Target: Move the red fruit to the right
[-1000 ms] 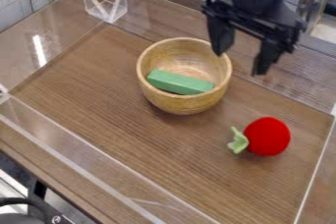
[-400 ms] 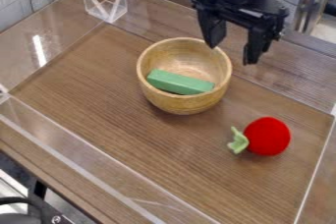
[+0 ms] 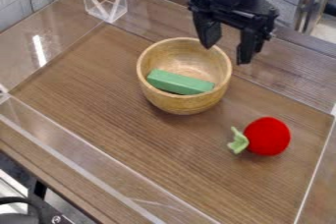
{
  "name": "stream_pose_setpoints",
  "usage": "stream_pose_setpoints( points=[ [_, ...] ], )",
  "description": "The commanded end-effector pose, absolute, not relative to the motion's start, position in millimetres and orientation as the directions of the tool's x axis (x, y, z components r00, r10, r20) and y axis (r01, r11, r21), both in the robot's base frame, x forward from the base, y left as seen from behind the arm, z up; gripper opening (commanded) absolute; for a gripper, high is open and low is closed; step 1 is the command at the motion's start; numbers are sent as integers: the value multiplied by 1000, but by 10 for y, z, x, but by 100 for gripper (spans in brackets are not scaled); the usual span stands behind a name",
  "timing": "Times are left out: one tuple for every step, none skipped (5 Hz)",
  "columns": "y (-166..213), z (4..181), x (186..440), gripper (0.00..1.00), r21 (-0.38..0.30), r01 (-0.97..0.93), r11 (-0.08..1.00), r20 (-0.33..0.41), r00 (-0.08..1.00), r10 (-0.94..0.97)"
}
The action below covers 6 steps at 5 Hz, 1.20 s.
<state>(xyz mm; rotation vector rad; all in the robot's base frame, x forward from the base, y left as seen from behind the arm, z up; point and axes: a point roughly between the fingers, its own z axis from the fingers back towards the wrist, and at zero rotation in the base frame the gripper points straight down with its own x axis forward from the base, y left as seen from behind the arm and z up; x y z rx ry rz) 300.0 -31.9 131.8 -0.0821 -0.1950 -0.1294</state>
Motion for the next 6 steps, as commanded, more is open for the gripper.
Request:
stream_pose_setpoints(
  points=[
    [-294,1394,3071,100,-69,206,976,236,954,-185],
    [-259,1445,3124,100,-68,207,976,239,953,-186],
    [-233,1469,3192,100,-69,215,974,243,951,-192],
    [-255,1325,3195,100,-73,205,976,242,953,-182],
    [-293,1174,3209,100,-74,192,979,245,955,-168],
    [-475,1230,3160,100,-73,187,980,254,953,-163]
  ],
)
